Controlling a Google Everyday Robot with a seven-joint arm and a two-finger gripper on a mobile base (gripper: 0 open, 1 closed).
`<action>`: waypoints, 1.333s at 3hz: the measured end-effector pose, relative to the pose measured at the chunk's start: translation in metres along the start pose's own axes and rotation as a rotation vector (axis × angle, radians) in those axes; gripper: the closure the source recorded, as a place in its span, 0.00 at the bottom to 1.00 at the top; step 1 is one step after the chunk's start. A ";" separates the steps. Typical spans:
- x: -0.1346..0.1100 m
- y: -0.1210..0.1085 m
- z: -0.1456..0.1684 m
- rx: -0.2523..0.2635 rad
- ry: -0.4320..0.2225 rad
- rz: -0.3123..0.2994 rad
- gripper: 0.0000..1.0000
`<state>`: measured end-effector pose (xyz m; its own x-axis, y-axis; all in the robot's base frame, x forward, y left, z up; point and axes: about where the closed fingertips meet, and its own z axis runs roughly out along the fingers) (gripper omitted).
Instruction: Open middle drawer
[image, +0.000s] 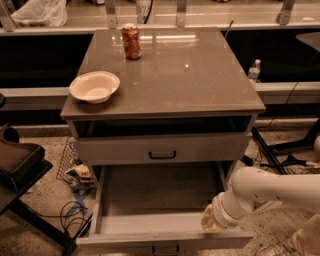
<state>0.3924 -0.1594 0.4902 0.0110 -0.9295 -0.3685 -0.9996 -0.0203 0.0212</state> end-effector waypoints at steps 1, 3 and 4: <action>-0.010 -0.030 -0.060 0.133 0.071 -0.041 1.00; 0.034 -0.067 -0.071 0.259 -0.021 -0.029 1.00; 0.073 -0.077 -0.022 0.233 -0.169 -0.006 1.00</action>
Offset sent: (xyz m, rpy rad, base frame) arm 0.0685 -0.0589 0.0688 -0.0119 -0.2902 -0.0426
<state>0.4711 -0.2334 0.4819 0.0317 -0.8549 -0.5178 -0.9791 0.0776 -0.1880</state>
